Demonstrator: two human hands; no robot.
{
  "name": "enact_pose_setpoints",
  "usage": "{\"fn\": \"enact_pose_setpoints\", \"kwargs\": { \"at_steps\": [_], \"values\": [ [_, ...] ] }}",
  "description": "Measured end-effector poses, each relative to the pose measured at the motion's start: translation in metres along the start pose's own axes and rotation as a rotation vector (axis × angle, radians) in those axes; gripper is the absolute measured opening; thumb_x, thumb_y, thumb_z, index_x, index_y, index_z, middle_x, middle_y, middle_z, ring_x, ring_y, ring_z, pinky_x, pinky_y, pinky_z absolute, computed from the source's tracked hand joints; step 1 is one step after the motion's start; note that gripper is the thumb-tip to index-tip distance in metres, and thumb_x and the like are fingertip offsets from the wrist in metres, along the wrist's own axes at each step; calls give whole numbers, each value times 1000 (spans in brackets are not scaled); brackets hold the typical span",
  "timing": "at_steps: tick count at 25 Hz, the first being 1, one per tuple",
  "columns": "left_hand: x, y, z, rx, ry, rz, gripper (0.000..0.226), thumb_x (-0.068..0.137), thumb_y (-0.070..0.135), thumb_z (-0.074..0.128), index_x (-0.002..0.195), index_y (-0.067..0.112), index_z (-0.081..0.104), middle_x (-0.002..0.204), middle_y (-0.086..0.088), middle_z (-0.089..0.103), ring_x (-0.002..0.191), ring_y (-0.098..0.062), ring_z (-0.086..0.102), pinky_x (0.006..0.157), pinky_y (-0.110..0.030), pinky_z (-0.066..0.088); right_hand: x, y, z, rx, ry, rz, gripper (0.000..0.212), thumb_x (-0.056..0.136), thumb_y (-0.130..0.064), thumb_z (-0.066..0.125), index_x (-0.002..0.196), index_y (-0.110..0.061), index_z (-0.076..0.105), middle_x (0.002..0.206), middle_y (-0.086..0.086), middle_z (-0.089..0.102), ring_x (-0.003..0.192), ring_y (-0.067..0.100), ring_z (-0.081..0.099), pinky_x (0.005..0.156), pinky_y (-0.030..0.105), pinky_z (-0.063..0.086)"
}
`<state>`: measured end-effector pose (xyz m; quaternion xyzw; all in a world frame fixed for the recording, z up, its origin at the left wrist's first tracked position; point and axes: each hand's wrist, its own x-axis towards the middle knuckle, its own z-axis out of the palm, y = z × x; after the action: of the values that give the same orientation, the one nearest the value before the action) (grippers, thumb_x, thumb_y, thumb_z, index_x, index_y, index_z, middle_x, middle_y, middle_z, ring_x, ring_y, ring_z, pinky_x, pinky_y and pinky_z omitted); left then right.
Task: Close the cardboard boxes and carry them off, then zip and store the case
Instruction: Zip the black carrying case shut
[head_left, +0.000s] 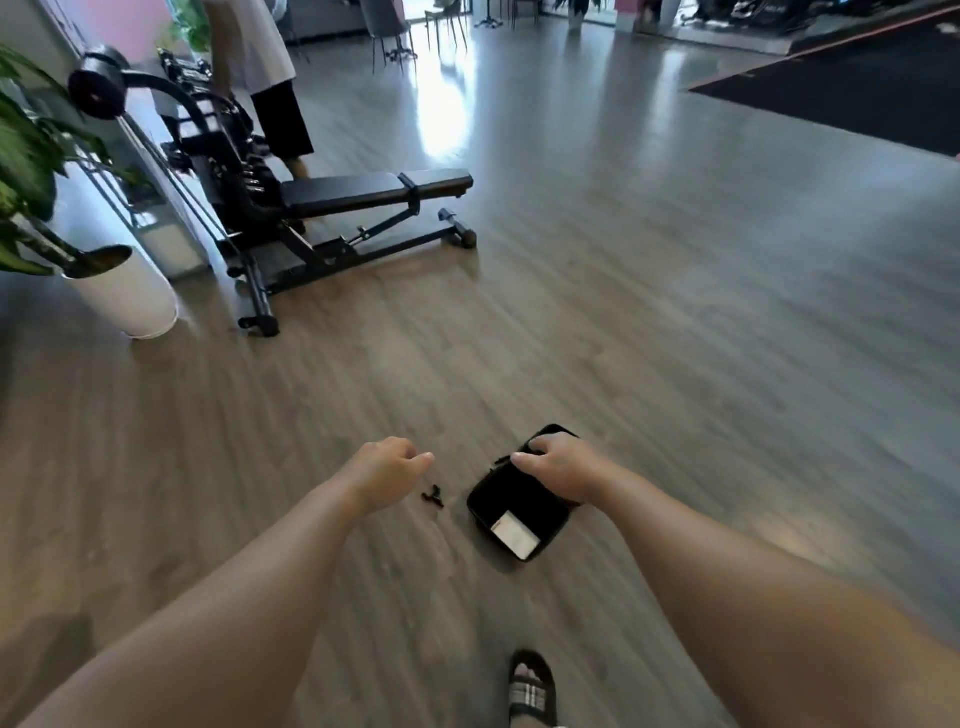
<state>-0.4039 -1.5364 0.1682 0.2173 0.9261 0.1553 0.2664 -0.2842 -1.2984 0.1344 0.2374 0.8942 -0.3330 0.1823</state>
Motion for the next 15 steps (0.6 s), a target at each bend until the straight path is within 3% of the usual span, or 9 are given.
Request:
{"fn": "enact_pose_setpoints", "kwargs": {
  "at_steps": [5,11,15],
  "values": [
    [105,-17,-42,3,-34,-36,44,96,55,47,113,22,69,119,-4,65,111,-22,59,95,-32,46,108,-25,-26,-43,-42,11,76,91,-69,47,145,-16,53,148,4,54,134,26,50,96,30,39],
    [251,-59,-57,18,-107,17,44,95,56,45,98,21,70,101,1,68,99,-19,61,92,-36,50,219,-47,-13,52,-58,103,83,89,-72,49,150,-16,47,151,4,52,137,24,49,107,34,40],
    [342,-97,-40,70,-193,54,46,96,57,44,105,19,69,109,-3,68,101,-22,59,82,-32,44,295,-55,9,108,-41,170,82,91,-70,51,153,-17,43,153,4,49,138,24,48,107,33,39]
  ]
}}
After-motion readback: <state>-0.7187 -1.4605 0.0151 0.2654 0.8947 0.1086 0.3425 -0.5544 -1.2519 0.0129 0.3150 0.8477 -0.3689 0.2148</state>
